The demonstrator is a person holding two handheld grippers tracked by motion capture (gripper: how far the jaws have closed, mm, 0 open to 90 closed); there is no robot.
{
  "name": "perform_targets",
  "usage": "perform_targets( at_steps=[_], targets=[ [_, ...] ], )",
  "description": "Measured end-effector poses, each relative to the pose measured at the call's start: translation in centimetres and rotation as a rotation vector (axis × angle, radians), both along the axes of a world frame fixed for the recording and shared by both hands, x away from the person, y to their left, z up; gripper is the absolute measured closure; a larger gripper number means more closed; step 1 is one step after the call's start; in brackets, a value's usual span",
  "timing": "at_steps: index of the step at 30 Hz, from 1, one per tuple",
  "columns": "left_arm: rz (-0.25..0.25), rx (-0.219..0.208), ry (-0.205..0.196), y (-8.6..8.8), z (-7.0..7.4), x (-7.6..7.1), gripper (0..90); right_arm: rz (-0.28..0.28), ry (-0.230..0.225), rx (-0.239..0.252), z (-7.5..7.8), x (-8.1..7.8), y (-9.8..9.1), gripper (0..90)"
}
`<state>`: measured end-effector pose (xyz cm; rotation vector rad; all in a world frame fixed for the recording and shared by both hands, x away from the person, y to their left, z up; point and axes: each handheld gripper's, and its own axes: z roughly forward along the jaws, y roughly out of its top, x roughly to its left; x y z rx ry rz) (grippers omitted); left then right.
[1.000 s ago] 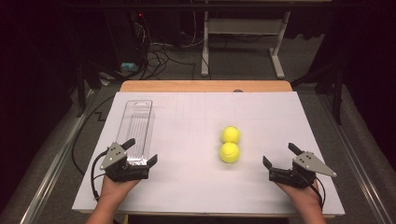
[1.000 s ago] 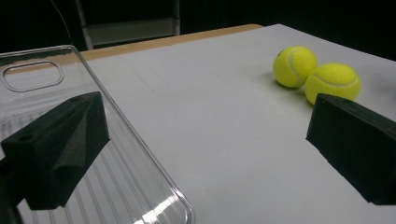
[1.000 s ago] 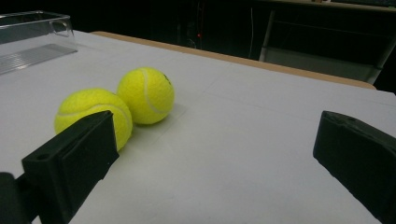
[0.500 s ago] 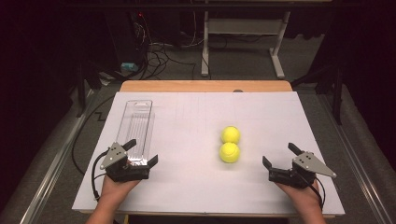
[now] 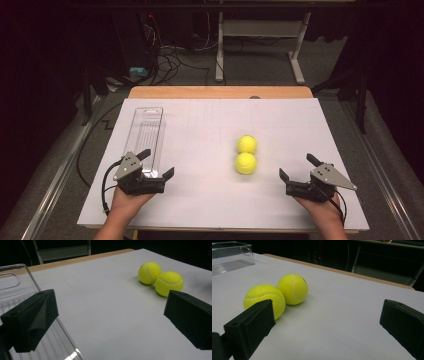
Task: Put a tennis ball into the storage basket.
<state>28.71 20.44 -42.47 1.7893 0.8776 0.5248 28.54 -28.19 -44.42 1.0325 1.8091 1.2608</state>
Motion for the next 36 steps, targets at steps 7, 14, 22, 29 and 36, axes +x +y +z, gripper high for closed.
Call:
perform_targets(
  at_steps=[7,14,22,29,36],
  targets=[
    [-0.044,0.069,0.037,-1.5,0.3,-0.1,0.2,0.007,0.005,-0.01,-0.1,0.0,0.2,0.0],
    [-0.103,0.151,0.086,-3.3,0.1,-0.2,0.4,0.009,0.015,-0.015,-0.2,0.1,0.4,0.0],
    [-0.157,0.267,0.19,-5.5,-0.5,0.2,0.5,0.014,0.022,-0.019,-0.4,0.1,0.7,0.0],
    [-0.201,0.35,0.281,-7.1,-0.4,0.9,0.6,0.021,0.043,-0.019,-0.6,0.4,1.1,0.0],
    [-0.261,0.415,0.407,-8.6,1.0,3.3,0.9,0.033,0.048,-0.024,-0.7,0.5,1.7,0.0]
  ],
)
